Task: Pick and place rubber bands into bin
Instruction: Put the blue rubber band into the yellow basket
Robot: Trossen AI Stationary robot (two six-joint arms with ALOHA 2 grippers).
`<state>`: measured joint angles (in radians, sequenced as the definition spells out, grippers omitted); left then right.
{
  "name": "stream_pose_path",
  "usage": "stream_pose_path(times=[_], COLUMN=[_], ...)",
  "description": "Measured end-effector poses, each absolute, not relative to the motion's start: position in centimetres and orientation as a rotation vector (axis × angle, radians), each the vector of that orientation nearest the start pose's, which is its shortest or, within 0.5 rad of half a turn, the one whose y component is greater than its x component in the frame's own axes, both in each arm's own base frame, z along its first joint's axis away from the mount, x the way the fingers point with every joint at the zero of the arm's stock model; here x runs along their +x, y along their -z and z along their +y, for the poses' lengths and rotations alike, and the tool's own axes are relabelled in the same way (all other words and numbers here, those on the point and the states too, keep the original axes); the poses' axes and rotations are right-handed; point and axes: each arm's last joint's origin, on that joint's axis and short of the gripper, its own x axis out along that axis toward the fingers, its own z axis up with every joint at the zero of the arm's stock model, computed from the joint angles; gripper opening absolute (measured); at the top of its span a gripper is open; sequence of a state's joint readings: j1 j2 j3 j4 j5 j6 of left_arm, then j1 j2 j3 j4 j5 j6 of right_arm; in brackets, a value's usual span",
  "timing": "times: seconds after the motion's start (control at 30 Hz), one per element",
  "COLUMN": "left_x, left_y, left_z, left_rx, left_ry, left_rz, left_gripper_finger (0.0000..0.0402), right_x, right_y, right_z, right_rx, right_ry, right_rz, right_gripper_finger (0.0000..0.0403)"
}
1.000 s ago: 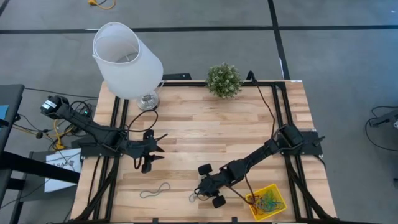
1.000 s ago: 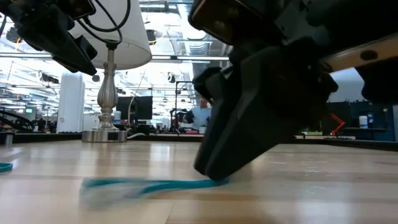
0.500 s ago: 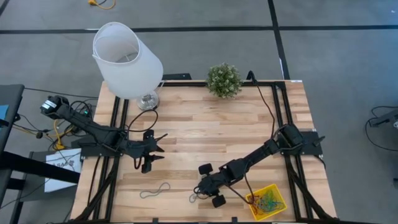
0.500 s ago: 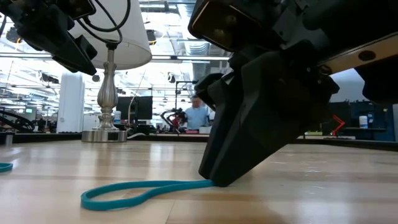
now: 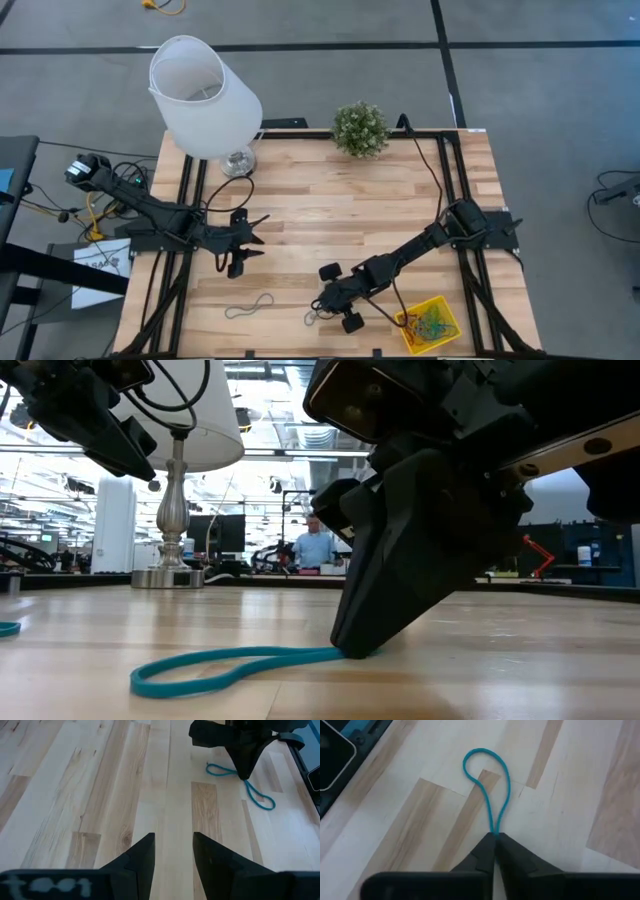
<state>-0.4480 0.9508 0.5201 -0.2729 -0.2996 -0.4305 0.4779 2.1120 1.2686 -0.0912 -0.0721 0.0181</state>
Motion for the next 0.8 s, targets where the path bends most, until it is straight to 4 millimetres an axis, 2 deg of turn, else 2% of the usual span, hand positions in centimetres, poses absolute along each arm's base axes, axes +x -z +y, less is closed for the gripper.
stream_pose_path(times=[0.27,0.33,0.47,0.6,0.7,0.8], left_x=[17.2,17.2,17.2,17.2,17.2,17.2], left_y=[-20.9,-20.9,-20.9,-20.9,-20.9,-20.9], left_z=[-7.3,-7.3,-7.3,-7.3,-7.3,-7.3], left_rx=[-0.157,-0.158,-0.157,-0.158,-0.158,-0.157], left_ry=[-0.001,-0.001,-0.001,-0.001,-0.001,-0.001], left_rz=[0.67,0.669,0.669,0.67,0.67,0.671], left_gripper_finger=[0.0121,0.0121,0.0121,0.0121,0.0121,0.0121], right_x=[37.6,37.9,38.4,38.2,37.2,35.2], right_y=[-11.3,-12.8,-17.2,-19.7,-22.3,-23.8], right_z=[20.0,20.2,20.5,20.2,20.2,20.1], right_rx=[-0.07,-0.065,-0.069,-0.097,-0.083,-0.021], right_ry=[-0.502,-0.504,-0.511,-0.47,-0.432,-0.357], right_rz=[0.892,0.856,0.771,0.795,0.832,0.968], right_gripper_finger=[0.0002,0.0003,0.0001,0.0001,0.0001,0.0])
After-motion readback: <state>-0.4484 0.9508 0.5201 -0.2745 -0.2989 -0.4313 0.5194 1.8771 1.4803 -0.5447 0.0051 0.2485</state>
